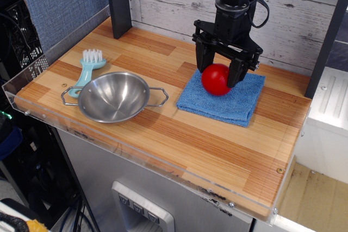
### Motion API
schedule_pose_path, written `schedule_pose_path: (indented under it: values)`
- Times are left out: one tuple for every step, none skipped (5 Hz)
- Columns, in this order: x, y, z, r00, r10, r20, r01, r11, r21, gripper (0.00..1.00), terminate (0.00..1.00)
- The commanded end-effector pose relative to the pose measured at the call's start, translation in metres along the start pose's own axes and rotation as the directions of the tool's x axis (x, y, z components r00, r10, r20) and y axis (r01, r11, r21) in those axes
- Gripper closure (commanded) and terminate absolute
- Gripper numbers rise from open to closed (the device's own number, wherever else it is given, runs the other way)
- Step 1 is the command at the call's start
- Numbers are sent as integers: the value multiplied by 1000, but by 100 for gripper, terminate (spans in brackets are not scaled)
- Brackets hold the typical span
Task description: Place red object on blue cloth. red object is on blue cloth
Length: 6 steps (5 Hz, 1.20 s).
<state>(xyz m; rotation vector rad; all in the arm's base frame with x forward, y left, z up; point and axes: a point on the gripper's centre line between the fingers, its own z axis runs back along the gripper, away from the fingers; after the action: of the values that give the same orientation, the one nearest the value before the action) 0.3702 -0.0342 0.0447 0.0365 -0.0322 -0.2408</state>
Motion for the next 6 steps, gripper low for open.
schedule_pose_path:
  values:
    - [-4,12,28,997,-6,74,9,999,-42,0,0]
    - [-11,17,51,993,-4,117,11,998,-55,0,0]
    - [-25,31,81,986,27,167,-19,998,-51,0,0]
    - [-39,43,101,979,40,202,-34,999,-37,0,0]
    - [-53,53,107,979,48,196,-47,999,-10,0,0]
    - [-61,61,102,983,54,174,-56,998,11,0,0]
